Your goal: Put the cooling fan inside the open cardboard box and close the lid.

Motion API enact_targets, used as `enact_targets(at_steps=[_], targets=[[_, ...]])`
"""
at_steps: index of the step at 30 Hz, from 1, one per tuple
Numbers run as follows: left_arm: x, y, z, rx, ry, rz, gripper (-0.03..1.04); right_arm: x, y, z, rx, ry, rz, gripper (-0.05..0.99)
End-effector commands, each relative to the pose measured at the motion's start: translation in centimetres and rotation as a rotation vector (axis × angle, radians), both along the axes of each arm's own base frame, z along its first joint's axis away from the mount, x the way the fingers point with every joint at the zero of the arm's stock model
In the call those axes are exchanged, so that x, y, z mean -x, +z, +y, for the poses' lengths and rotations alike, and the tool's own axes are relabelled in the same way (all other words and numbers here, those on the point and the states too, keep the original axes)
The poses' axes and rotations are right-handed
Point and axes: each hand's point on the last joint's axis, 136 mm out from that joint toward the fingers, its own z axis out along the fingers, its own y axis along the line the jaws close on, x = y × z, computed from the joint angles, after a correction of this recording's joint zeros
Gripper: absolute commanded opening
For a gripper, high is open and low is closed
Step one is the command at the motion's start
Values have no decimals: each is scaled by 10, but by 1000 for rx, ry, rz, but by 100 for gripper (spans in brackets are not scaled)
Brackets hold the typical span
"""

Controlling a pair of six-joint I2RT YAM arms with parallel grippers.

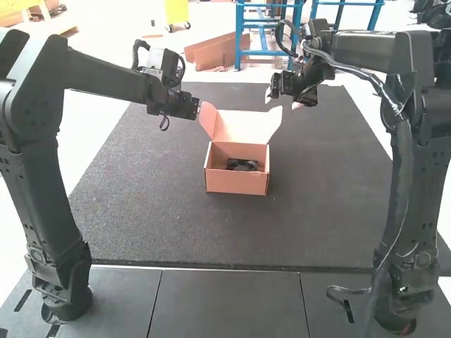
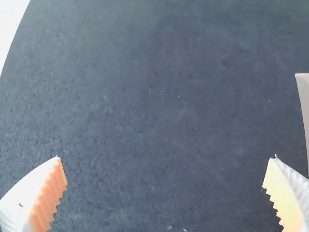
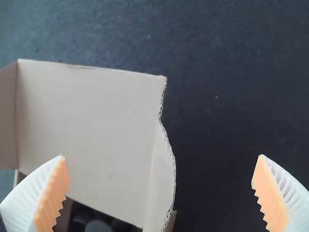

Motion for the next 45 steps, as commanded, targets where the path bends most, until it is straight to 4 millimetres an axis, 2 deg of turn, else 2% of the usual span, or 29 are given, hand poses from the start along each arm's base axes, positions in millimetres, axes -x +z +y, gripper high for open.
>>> enact_targets(at_steps=[1, 6, 16, 18, 25, 36, 38, 45], targets=[[-9, 23, -8, 50, -21, -51, 96, -5, 21, 0, -63, 7, -12, 84], [-8, 24, -25, 104, -91, -48, 96, 2, 16, 6, -81, 38, 40, 82], [-3, 21, -41, 142, -155, -28, 96, 4, 0, 6, -75, 40, 91, 79], [-2, 21, -42, 147, -156, -28, 96, 5, -2, 7, -76, 39, 97, 72], [0, 21, -50, 165, -180, -21, 96, 7, -5, 9, -69, 51, 102, 61], [3, 17, -53, 165, -183, -5, 96, 6, -4, 9, -67, 46, 100, 27], [3, 16, -53, 165, -183, -4, 96, 7, -3, 9, -67, 45, 105, 26], [4, 15, -53, 165, -181, 1, 96, 8, -1, 9, -63, 42, 106, 9]])
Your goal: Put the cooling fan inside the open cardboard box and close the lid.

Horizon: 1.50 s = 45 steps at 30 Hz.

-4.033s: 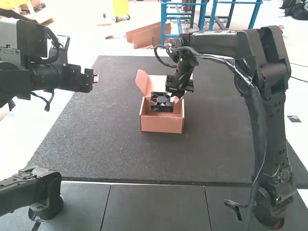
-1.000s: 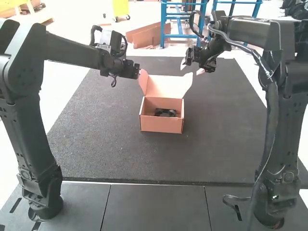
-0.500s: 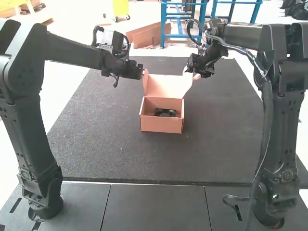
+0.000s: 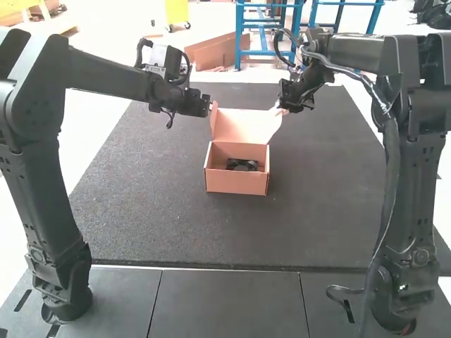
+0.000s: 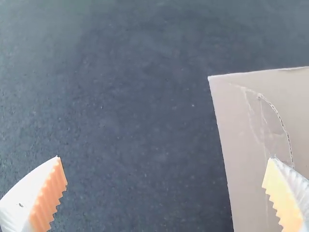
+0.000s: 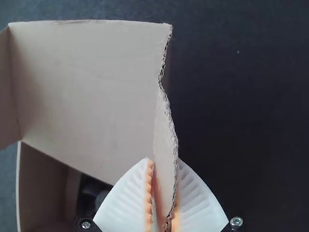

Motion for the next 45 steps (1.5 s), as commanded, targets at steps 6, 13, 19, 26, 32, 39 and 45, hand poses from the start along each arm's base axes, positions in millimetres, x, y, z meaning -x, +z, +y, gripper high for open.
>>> enact_targets(at_steps=[6, 13, 19, 26, 32, 39, 45], targets=[[-2, 12, -8, 20, -14, -24, 96, -8, 29, 1, -13, -6, -68, -1], [-1, 12, -11, 21, -19, -23, 96, 1, 36, 13, 27, 14, -91, -1], [1, 16, -16, 24, -28, -27, 96, 6, 40, 24, 82, 13, -161, -1], [6, 14, -14, 18, -29, -7, 96, 19, 38, 31, 132, 9, -198, -1], [13, 9, -12, 15, -24, 25, 96, 33, 33, 33, 148, 3, -206, -1], [22, 8, -9, 20, -20, 28, 96, 43, 31, 30, 161, -12, -225, -1], [35, 5, -13, 23, -36, 39, 96, 53, 33, 34, 155, -9, -250, -1]])
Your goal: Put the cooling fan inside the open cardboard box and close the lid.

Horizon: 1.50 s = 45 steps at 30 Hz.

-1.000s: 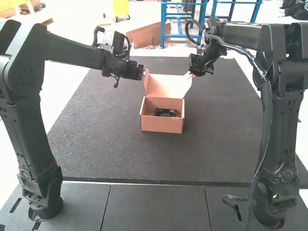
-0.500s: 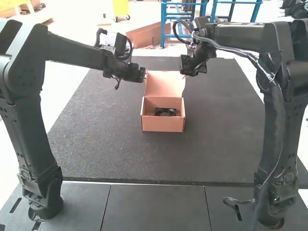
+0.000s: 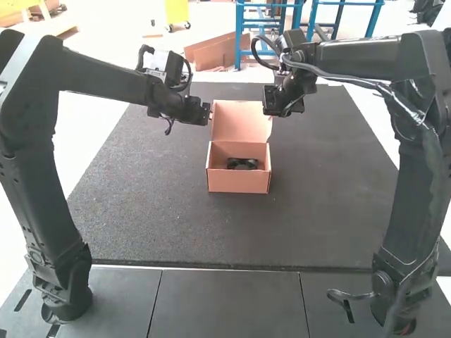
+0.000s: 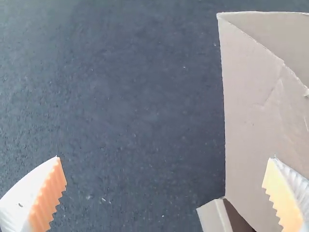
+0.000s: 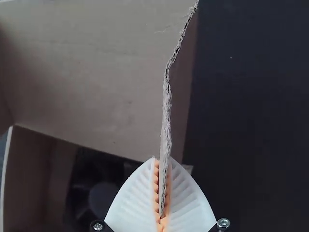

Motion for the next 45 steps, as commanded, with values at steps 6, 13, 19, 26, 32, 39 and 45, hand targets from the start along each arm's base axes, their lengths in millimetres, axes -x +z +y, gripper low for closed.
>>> enact_targets(at_steps=[6, 13, 19, 26, 32, 39, 45], targets=[[19, 16, -16, 49, -53, -27, 96, 24, 18, 9, -27, 19, -36, -1], [30, 3, -17, 65, -64, 6, 96, 36, 10, 4, -37, 15, -24, -1], [37, 3, -17, 81, -71, 0, 96, 47, 7, 6, -76, 32, -11, -1], [43, -1, -21, 94, -91, 3, 96, 62, -3, 11, -100, 60, 20, -1], [53, -5, -32, 115, -136, 23, 96, 71, -14, 10, -109, 65, 45, -1], [65, -14, -37, 127, -163, 48, 96, 80, -28, 8, -113, 67, 60, -1], [78, -21, -31, 116, -160, 59, 96, 91, -41, 9, -99, 86, 87, -1]])
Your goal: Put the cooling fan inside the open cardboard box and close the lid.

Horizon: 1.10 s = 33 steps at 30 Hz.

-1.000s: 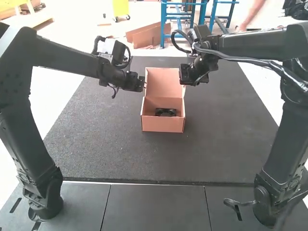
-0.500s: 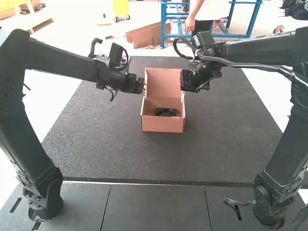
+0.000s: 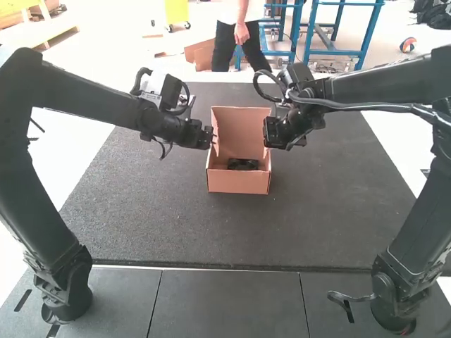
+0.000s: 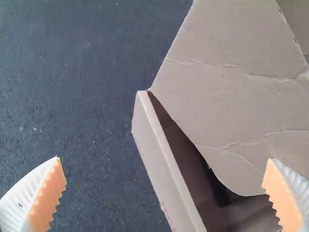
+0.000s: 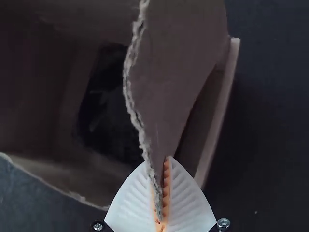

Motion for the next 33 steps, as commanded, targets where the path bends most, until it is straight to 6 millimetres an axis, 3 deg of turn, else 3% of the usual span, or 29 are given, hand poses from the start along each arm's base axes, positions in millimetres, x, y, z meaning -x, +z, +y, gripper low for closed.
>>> enact_targets(at_steps=[1, 15, 23, 24, 25, 29, 33], targets=[[10, 15, -6, 28, -26, -30, 96, 12, 7, 10, -31, 32, 0, -1], [55, 27, 18, -28, -37, -38, 96, 19, -10, 0, 66, 69, -14, -1], [54, 65, 28, -57, -22, -145, 96, 21, -13, -3, 80, 75, -9, -1], [51, 72, 29, -57, -14, -161, 96, 20, -12, -2, 75, 74, -10, 4], [49, 77, 29, -55, -8, -173, 96, 19, -9, -1, 63, 62, -10, 18], [38, 101, 31, -48, 20, -237, 96, 22, 3, 3, 38, 69, 11, 89], [23, 116, 32, -54, 54, -281, 96, 24, 19, 9, -11, 91, 8, 93]])
